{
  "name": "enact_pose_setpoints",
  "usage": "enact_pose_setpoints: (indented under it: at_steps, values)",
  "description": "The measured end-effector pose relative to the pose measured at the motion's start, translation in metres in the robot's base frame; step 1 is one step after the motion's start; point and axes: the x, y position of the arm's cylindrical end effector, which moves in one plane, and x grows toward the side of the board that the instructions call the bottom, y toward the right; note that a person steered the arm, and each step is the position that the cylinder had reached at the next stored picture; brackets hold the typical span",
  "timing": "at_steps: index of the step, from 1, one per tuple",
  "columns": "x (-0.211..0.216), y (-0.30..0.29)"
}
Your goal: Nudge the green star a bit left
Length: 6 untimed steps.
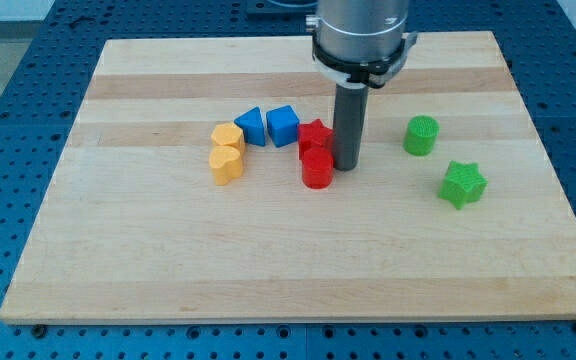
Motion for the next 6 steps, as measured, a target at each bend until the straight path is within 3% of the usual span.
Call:
enact_pose_setpoints:
  at_steps: [1, 3, 4, 6]
  values:
    - [0.0, -0.005]
    - [0.0, 0.053]
    - [0.0, 0.056]
    - [-0.007, 0.145]
